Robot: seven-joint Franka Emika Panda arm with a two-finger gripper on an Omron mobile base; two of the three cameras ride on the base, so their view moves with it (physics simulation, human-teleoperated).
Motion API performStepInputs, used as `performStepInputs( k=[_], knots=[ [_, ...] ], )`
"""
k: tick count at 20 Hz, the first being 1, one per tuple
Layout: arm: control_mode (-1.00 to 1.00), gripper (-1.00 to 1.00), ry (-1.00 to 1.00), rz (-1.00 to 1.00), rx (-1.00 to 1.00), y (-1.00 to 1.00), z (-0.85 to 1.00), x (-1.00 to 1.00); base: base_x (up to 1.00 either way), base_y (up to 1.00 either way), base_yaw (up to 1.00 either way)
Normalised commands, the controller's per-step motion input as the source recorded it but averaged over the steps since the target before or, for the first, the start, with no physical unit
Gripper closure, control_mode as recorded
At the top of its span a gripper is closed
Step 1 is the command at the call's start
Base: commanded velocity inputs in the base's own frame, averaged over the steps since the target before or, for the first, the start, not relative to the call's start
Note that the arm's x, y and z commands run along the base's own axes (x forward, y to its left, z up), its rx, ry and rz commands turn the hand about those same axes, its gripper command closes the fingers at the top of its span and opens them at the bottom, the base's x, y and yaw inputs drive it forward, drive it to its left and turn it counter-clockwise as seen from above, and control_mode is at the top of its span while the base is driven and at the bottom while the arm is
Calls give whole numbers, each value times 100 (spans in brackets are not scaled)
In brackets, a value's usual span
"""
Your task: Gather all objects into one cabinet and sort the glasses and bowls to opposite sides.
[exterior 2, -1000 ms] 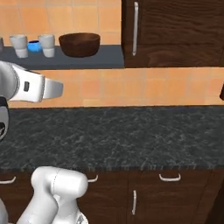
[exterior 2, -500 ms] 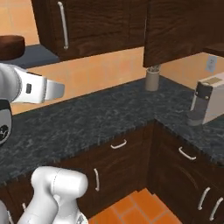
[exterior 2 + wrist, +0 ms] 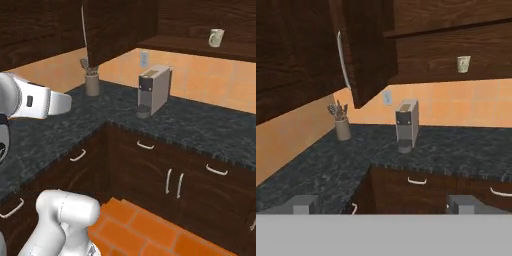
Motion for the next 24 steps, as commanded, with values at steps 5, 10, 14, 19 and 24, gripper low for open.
performStepInputs(
  k=[5,10,14,19,24],
  knots=[
    [100,-100,0,0,0,0,0,0,-51,-82,-43],
    [100,-100,0,0,0,0,0,0,36,-57,-2],
    [100,-100,0,0,0,0,0,0,100,-14,0],
    [100,-100,0,0,0,0,0,0,100,0,-36],
    [100,-100,0,0,0,0,0,0,81,60,-42]
  ],
)
